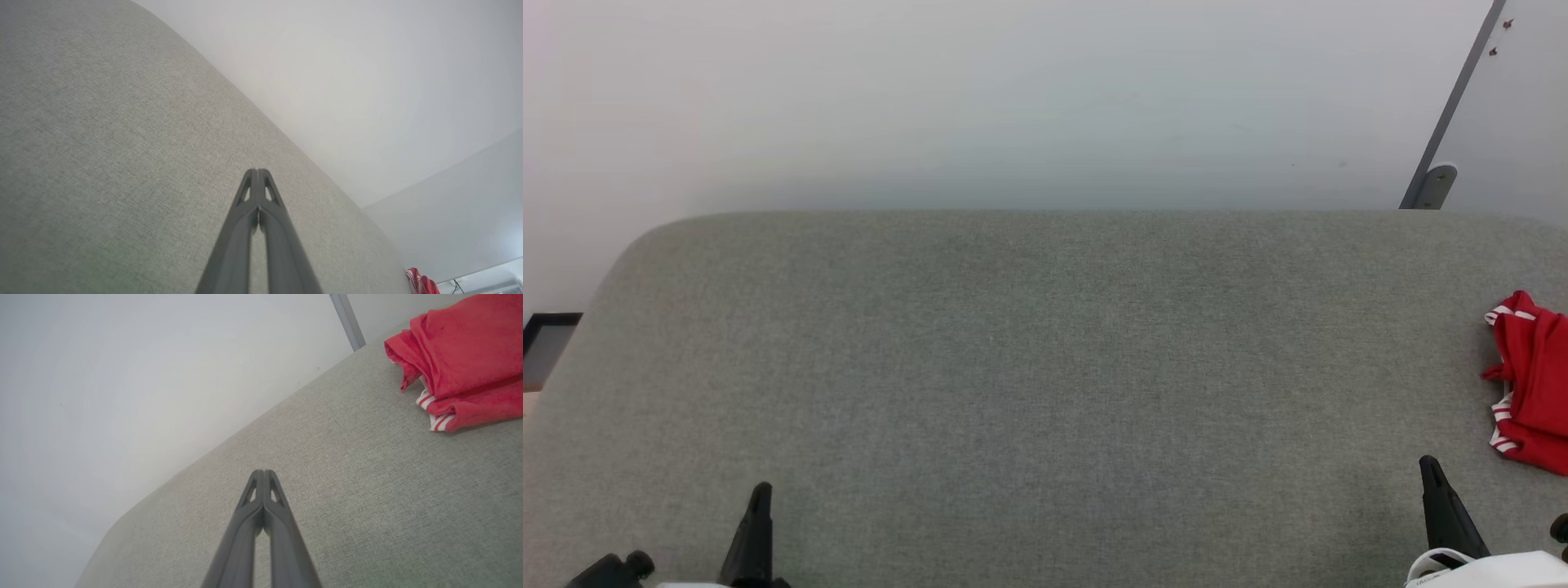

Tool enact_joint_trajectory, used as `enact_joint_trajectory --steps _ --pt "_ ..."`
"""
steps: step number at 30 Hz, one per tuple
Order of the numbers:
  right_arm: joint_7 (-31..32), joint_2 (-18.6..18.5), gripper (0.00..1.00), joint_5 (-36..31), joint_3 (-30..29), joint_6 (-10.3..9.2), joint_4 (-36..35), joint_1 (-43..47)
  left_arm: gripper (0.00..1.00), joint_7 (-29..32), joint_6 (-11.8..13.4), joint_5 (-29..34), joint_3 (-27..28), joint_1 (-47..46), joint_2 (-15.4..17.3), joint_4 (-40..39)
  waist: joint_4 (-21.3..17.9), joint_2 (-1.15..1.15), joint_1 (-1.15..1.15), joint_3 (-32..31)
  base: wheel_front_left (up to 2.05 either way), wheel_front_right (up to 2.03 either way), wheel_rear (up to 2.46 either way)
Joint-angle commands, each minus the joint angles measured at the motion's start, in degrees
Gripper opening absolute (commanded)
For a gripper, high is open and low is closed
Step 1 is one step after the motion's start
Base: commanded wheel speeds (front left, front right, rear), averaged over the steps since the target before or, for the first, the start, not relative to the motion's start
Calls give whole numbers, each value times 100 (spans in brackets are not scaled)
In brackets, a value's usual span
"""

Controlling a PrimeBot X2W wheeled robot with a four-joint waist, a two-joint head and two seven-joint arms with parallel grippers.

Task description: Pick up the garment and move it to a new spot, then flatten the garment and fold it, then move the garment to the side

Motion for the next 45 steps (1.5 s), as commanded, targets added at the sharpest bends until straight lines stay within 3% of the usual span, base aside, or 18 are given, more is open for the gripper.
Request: enact_joint_trajectory --steps 1,45 --pt "40 5 0 224 -42 -3 -50 -159 0 36 0 -174 48 -135 13 -41 2 0 0 3 0 0 0" --pt "745 207 0 3037 -211 -6 88 -544 0 749 -1 -2281 209 -670 -524 85 45 0 0 89 0 0 0"
